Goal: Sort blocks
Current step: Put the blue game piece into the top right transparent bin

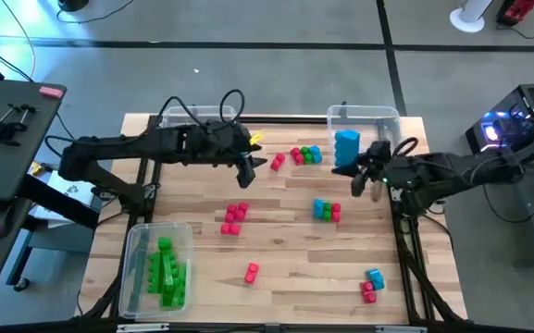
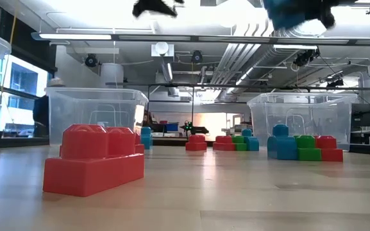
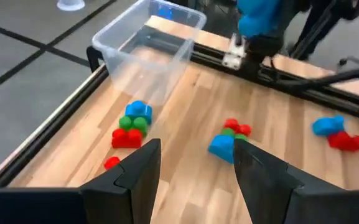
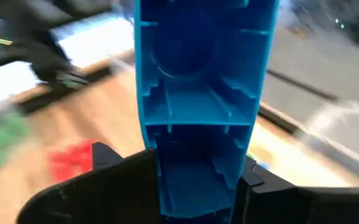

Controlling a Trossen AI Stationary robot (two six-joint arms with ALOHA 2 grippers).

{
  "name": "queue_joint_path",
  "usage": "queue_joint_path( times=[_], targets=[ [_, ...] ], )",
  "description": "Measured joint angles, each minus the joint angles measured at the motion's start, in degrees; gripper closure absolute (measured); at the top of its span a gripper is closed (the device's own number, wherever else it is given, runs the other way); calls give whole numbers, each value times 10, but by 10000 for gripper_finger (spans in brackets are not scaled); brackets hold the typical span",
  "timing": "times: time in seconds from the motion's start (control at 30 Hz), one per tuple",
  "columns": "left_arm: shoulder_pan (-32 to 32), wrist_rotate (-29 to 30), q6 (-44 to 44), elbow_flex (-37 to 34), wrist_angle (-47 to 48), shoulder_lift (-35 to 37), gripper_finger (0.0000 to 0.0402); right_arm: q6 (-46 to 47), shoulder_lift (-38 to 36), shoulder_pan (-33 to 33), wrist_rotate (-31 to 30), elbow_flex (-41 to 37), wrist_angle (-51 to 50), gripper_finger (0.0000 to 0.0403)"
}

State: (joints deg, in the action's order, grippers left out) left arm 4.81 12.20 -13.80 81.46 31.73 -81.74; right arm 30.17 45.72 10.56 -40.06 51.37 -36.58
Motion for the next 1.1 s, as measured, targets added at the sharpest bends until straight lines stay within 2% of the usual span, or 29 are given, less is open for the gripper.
queue_joint_path(
  times=[0.17,0.27,0.47,0.6,0.7,0.8,0.97,1.1],
  targets=[
    [80,-119,4,-130,-174,-1,218,64,0,-120,29,-39,-22,355],
    [140,-187,-9,-164,-275,-8,218,90,1,-212,52,-46,-19,356],
    [232,-289,-9,-157,-294,-28,218,146,30,-382,111,-46,-17,356],
    [264,-357,4,-156,-302,-28,218,163,78,-458,181,-46,-18,343],
    [272,-402,-1,-156,-303,-28,218,163,118,-491,219,-46,-19,317],
    [272,-437,-9,-156,-298,-28,218,161,147,-511,231,-46,-19,282],
    [266,-439,-25,-156,-301,-28,218,122,161,-525,299,-46,-28,223],
    [266,-439,-26,-156,-304,-28,218,94,125,-521,370,-43,-41,202]
  ],
)
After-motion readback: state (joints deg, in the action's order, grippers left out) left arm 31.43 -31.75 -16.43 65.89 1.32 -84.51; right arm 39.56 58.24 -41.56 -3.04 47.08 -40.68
